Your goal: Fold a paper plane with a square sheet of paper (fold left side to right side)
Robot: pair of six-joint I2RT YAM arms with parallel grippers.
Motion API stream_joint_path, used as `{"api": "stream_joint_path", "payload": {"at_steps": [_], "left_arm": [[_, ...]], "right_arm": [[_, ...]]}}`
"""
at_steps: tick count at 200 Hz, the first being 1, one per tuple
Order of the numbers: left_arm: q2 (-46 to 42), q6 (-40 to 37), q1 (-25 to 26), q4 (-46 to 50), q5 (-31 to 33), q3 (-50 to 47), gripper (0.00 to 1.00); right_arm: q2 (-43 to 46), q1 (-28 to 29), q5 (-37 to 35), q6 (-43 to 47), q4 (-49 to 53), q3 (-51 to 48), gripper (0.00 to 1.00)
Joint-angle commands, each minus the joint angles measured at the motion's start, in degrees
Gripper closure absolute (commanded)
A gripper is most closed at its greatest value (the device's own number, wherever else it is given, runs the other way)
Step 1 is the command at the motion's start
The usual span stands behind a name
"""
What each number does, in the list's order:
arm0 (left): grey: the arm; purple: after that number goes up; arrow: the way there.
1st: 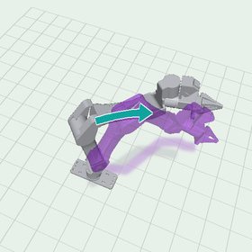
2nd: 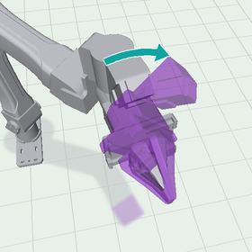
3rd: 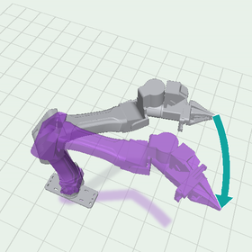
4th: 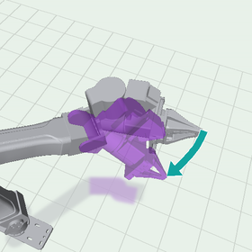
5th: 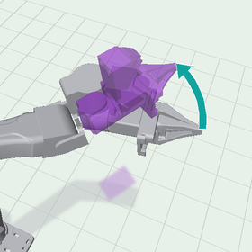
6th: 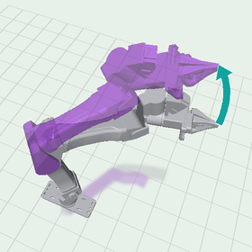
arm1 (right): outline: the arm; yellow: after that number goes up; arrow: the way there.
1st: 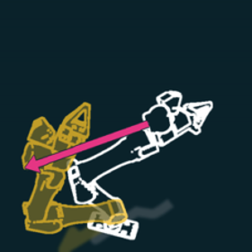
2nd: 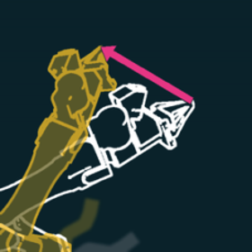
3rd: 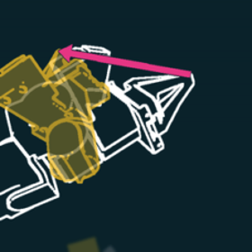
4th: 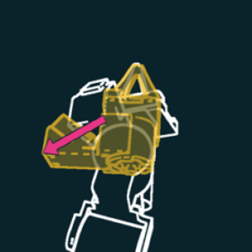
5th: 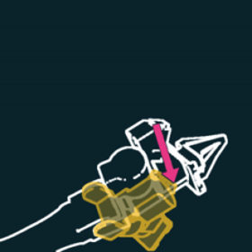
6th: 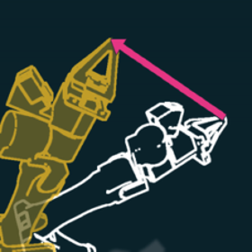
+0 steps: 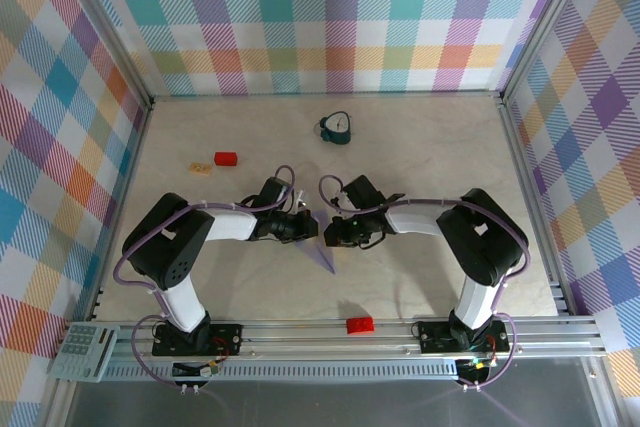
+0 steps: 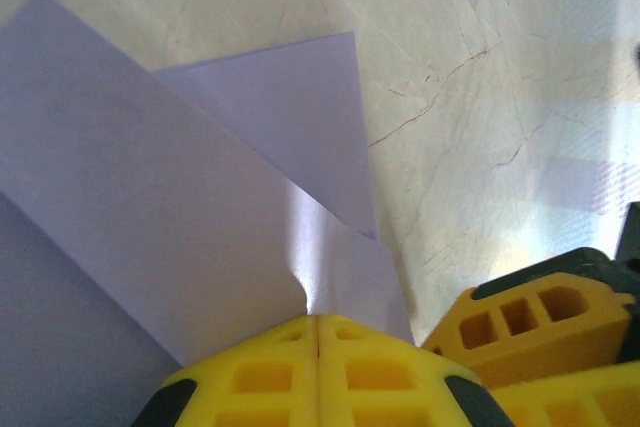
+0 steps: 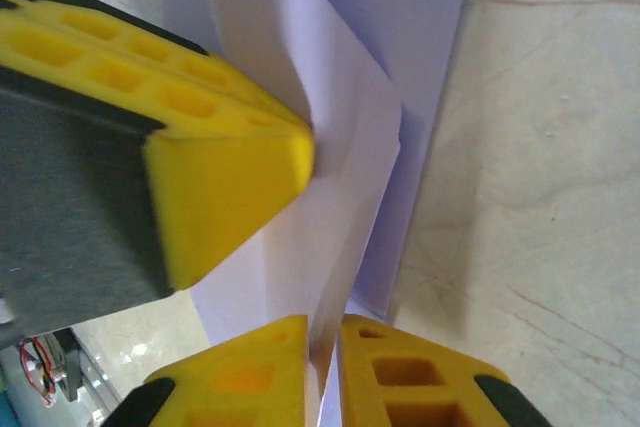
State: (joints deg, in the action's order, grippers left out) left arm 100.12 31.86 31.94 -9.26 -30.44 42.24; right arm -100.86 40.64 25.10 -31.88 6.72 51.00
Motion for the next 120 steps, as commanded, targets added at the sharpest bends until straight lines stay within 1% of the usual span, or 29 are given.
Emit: {"api": "stream_joint_path", "payload": {"at_steps": [1,29,47,64,85,101,120], "left_arm": [[1.15,-1.36,-0.21,4.08,1.96,-1.82,0.94],[1.05,-1.41,-0.22,4.15,1.87,-1.72,0.94],[1.05,-1.36,-0.22,4.07,1.92,-1.68,0.94],[1.12,-1.40,-0.22,4.07,1.83,-1.59,0.94],[1.13,-1.27,-0.22,4.00,1.87,-1.41,0.94],[1.27,-1.37,-0.22,3.98,1.87,-1.39,0.94],[1.48,-1.28,-0.22,3.98,1.83,-1.28,0.94]], "right_arm": [[4.70,-0.93,0.32,0.86,4.41,1.65,0.80],[7.49,-1.53,-2.04,2.14,9.99,1.54,0.79],[8.96,-1.45,-1.02,2.15,10.44,0.60,0.80],[9.92,-0.81,2.26,0.99,7.85,-0.67,0.86],[8.95,0.49,7.65,-1.62,2.79,-2.33,0.92],[7.30,1.51,10.12,-3.05,-0.61,-3.24,0.94],[5.58,2.48,11.29,-4.20,-3.10,-4.15,0.95]]}}
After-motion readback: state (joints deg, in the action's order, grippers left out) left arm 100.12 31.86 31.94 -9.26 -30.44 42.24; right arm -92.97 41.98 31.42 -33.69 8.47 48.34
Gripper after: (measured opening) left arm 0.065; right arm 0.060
